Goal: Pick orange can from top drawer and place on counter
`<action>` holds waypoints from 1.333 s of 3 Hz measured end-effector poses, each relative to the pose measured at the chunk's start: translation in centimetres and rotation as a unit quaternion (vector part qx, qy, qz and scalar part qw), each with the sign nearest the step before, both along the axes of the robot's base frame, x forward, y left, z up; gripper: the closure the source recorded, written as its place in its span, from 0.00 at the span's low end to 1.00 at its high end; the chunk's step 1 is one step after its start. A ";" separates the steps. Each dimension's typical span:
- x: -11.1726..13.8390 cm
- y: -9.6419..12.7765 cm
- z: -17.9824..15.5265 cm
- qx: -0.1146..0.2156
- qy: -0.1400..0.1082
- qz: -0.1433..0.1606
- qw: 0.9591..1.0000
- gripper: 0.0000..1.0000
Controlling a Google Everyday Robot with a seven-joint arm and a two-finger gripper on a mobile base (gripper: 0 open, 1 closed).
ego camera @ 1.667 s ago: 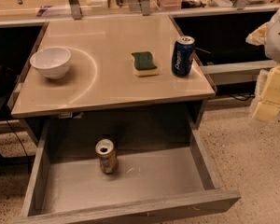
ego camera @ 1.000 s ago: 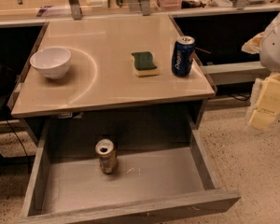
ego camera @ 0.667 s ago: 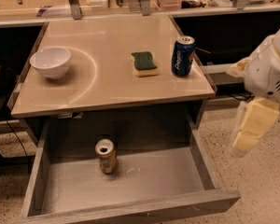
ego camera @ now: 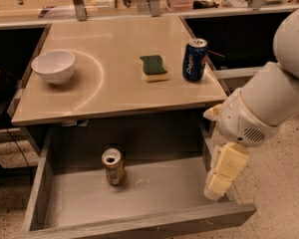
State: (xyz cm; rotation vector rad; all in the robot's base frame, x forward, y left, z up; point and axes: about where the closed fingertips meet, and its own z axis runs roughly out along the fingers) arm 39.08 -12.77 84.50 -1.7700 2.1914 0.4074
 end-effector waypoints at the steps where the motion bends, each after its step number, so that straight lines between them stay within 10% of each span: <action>1: -0.2 0.1 -0.3 0.001 0.003 0.000 1.000 0.00; 4: 3.2 8.3 -4.9 0.113 -0.034 -0.011 0.993 0.00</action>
Offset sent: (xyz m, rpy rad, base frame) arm 0.0063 0.0247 -0.0229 0.0743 -0.0206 -0.0068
